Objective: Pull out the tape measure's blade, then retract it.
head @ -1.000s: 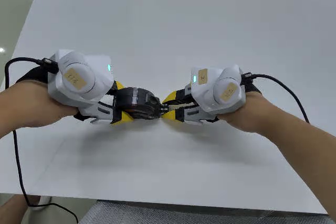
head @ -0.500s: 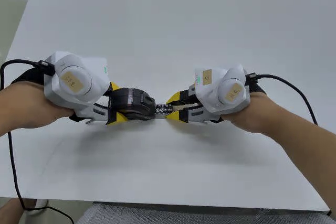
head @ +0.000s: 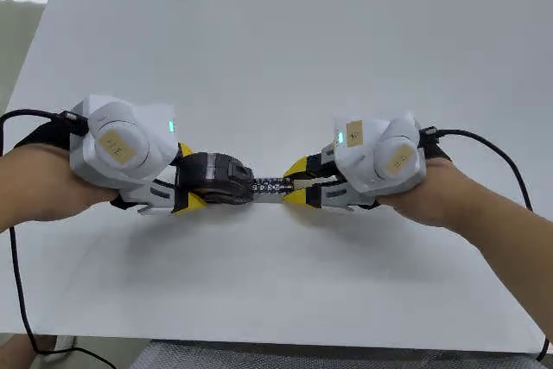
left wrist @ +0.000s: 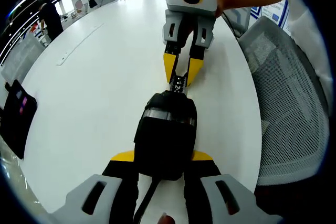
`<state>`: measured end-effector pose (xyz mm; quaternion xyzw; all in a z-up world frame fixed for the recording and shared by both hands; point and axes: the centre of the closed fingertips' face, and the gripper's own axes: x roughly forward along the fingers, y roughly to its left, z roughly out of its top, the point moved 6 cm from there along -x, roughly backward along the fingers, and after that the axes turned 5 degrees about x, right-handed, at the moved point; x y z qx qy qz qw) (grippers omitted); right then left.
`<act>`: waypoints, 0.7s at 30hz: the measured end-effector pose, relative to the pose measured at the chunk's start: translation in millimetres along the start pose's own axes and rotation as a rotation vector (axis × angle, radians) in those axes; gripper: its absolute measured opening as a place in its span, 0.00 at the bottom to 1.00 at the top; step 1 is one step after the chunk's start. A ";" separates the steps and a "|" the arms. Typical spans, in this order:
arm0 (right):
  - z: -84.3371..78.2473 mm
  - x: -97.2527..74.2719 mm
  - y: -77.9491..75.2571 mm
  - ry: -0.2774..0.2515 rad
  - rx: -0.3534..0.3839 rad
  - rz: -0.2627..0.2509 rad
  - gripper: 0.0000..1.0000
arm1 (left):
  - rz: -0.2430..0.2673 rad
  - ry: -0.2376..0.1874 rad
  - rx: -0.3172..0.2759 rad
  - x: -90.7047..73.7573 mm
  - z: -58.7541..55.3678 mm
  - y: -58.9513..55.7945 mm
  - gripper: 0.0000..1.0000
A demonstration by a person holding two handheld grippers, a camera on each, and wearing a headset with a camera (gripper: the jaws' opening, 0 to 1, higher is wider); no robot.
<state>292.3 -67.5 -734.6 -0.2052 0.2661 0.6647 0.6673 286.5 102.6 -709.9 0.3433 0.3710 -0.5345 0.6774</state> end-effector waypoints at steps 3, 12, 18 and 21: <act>-2.9 -2.9 -0.1 0.004 0.006 -0.002 0.10 | 0.000 0.000 0.003 0.3 0.2 0.1 0.28; -10.4 -11.1 0.3 0.012 0.020 -0.011 0.10 | -0.002 0.001 0.007 0.6 0.7 0.1 0.28; -16.9 -19.0 0.5 0.017 0.030 -0.020 0.10 | 0.000 0.005 0.009 0.8 0.8 -0.1 0.28; -19.5 -23.2 1.1 0.022 0.032 -0.024 0.10 | -0.001 0.006 0.010 0.7 0.8 -0.1 0.28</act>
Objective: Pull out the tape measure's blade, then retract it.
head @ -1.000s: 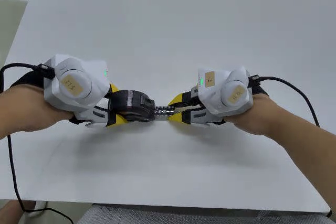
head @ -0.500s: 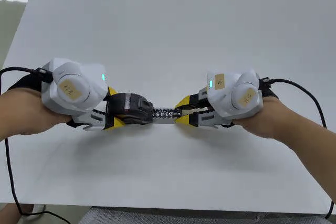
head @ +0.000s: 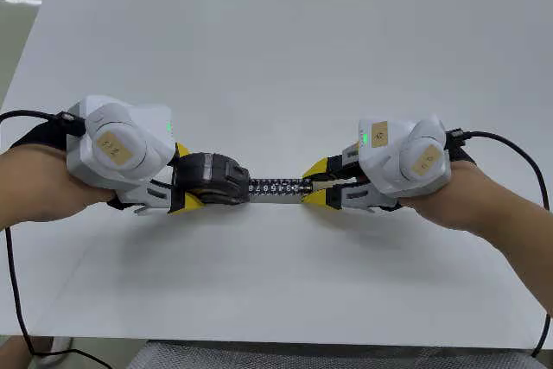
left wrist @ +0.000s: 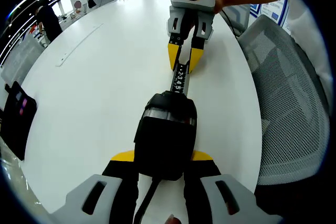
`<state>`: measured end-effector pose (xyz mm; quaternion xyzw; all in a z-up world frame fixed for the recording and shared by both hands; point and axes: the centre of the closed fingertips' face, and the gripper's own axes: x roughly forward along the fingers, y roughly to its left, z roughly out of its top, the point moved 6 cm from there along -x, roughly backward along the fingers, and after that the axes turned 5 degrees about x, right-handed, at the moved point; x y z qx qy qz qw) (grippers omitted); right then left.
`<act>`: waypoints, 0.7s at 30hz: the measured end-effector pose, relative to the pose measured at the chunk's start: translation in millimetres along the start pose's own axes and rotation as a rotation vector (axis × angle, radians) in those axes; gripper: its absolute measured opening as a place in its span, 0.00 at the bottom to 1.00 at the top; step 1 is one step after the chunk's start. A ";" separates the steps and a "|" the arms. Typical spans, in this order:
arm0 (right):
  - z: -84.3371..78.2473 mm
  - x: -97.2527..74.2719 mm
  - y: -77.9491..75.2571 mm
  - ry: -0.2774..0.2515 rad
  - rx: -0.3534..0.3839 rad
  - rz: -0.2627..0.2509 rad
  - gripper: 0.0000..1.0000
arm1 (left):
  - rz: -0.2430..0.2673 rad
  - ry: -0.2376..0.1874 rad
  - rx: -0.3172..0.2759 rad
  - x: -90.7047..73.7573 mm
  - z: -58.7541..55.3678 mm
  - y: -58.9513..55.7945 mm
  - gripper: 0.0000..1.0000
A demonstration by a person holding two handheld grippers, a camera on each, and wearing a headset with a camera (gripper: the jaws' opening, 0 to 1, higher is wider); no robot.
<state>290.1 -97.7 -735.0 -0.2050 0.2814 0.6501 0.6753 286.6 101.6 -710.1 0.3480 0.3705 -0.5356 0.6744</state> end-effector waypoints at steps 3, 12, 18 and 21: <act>-3.9 -3.8 -0.5 0.006 0.003 -0.006 0.10 | 0.000 0.001 0.001 0.1 0.2 -0.1 0.28; -11.8 -14.8 0.1 0.020 0.013 -0.018 0.10 | 0.000 0.005 0.004 -0.1 0.6 -0.4 0.28; -16.2 -23.1 0.5 0.029 0.019 -0.029 0.10 | 0.001 0.006 0.004 0.0 0.5 -0.4 0.28; -19.3 -25.9 1.5 0.035 0.023 -0.034 0.10 | 0.001 0.006 0.005 0.0 0.6 -0.6 0.28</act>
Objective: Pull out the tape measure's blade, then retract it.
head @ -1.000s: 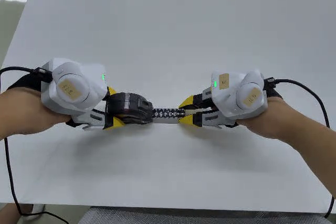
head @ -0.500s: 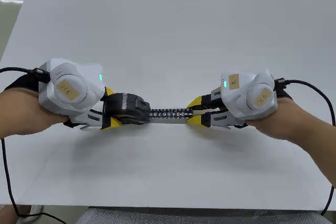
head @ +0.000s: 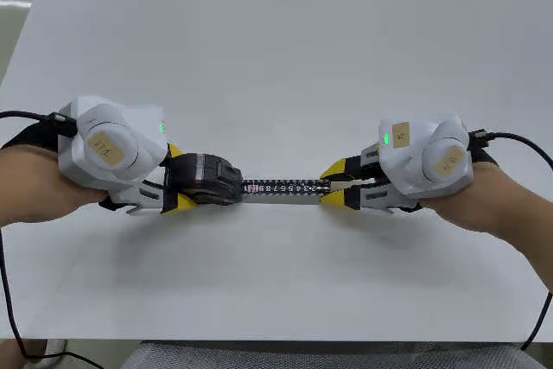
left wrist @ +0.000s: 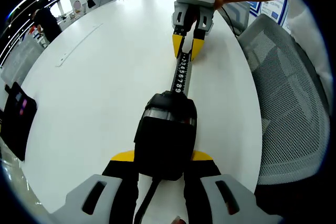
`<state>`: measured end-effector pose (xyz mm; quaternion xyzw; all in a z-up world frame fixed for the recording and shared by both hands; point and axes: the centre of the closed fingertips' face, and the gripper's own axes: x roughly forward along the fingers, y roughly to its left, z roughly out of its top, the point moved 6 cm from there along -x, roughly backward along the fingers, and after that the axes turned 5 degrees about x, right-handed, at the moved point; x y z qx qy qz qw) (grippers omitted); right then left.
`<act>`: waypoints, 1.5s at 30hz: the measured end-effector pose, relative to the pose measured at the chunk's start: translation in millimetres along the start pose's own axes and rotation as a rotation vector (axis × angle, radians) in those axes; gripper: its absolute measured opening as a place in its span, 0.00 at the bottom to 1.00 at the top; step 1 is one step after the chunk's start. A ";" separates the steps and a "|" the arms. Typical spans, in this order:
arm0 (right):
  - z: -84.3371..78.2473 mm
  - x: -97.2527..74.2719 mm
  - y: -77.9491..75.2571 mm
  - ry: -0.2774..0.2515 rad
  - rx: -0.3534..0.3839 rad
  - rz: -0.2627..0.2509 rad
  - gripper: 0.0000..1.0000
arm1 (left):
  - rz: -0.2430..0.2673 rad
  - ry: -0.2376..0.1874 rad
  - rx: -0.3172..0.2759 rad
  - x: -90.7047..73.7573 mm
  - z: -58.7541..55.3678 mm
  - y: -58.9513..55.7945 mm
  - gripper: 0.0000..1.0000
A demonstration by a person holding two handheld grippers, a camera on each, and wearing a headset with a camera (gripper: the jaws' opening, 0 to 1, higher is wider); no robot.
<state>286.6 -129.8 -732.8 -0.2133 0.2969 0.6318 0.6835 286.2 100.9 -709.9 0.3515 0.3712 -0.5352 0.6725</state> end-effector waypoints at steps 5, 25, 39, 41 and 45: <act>-6.0 -6.5 -0.8 0.010 0.005 -0.007 0.09 | 0.000 0.002 0.002 0.1 0.3 0.0 0.28; -21.2 -30.6 -0.1 0.048 0.013 -0.033 0.09 | 0.001 0.006 0.004 0.2 0.3 -0.6 0.28; -29.1 -40.7 -2.1 0.067 0.013 -0.042 0.09 | 0.001 0.007 0.006 0.5 0.3 -0.5 0.28; -30.0 -41.5 -1.9 0.070 0.014 -0.043 0.09 | 0.002 0.007 0.006 0.5 0.3 -0.6 0.28; -32.0 -45.0 -2.3 0.076 0.014 -0.047 0.09 | 0.002 0.009 0.007 0.4 0.5 -0.7 0.28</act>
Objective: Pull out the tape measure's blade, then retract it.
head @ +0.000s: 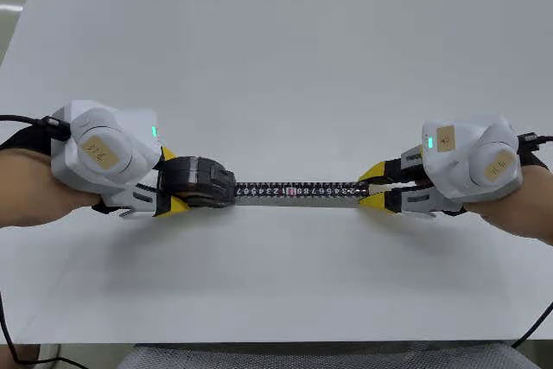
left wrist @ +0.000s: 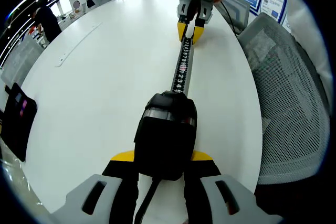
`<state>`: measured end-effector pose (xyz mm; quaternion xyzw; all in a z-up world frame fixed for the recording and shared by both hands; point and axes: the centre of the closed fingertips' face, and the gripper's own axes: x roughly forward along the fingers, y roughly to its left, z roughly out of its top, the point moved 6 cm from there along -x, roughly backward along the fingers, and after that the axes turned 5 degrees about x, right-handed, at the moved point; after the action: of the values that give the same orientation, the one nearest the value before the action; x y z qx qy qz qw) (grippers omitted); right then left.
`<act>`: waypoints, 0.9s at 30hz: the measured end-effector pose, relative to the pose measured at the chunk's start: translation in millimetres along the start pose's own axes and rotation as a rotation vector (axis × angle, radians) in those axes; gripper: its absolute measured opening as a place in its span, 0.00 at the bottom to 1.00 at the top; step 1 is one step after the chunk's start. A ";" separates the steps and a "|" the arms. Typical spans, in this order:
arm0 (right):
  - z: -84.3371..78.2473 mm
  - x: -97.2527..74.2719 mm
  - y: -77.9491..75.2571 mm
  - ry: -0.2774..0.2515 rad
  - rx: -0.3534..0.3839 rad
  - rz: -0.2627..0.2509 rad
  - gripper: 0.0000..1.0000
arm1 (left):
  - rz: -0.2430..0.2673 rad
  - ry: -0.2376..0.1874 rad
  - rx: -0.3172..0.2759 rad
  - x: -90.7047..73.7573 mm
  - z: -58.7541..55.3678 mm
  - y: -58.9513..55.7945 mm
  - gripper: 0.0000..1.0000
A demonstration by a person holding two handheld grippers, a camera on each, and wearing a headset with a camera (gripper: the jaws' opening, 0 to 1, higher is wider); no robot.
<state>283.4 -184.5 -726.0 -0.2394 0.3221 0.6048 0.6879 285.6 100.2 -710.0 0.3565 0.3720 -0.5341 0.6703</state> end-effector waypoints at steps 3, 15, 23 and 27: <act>-1.4 -2.4 -0.5 0.006 0.000 -0.003 0.09 | -0.001 0.000 -0.002 -0.2 0.1 0.1 0.28; -4.4 -10.2 -2.1 0.022 -0.005 -0.013 0.09 | 0.000 0.000 0.002 -0.5 0.1 -0.2 0.28; -8.2 -15.6 -4.5 0.038 -0.010 -0.015 0.09 | 0.000 0.001 0.002 -0.3 0.4 -0.1 0.28; -11.2 -18.6 -4.8 0.046 -0.008 -0.016 0.09 | 0.000 0.001 0.003 -0.4 0.2 -0.1 0.28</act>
<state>285.2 -205.9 -720.3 -0.2588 0.3334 0.5949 0.6840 285.5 100.1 -709.6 0.3580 0.3716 -0.5343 0.6695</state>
